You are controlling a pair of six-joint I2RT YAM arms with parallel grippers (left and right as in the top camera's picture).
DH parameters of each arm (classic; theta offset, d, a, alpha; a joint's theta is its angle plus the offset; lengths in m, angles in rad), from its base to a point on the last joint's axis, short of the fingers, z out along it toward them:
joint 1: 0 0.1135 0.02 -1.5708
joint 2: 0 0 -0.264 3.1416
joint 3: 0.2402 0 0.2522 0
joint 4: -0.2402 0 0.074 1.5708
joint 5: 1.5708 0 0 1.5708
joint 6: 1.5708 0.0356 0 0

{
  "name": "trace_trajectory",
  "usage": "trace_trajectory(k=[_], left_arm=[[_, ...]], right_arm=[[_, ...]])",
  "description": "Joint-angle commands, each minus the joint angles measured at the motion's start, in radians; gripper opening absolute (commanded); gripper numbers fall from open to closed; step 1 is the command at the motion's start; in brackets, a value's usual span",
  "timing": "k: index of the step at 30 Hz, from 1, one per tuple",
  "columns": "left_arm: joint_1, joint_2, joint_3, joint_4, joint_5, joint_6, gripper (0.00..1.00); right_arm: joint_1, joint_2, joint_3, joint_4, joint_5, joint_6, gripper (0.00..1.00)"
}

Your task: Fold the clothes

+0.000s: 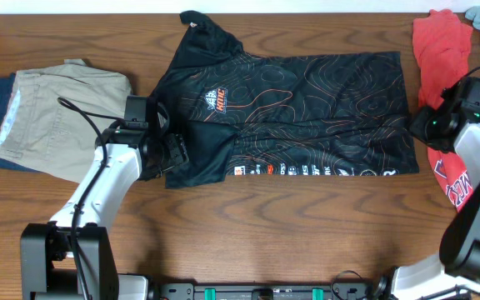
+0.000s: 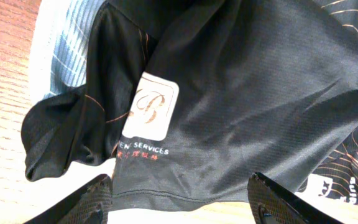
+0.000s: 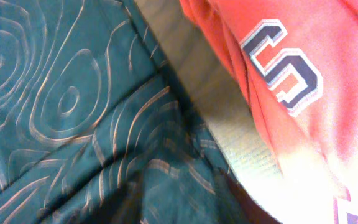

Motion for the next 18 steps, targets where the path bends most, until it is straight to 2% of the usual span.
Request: trace_trajectory(k=[1, 6, 18], left_arm=[[0.004, 0.002, -0.001, -0.007, -0.008, 0.010, 0.72], [0.004, 0.002, -0.008, -0.022, -0.009, 0.010, 0.73], [0.004, 0.017, -0.063, -0.019, -0.068, 0.010, 0.72]], right_arm=[[0.003, -0.047, 0.015, -0.060, -0.016, -0.036, 0.25], [0.021, -0.040, -0.031, -0.124, -0.016, -0.065, 0.20], [0.031, -0.038, -0.227, -0.024, -0.006, -0.065, 0.23]])
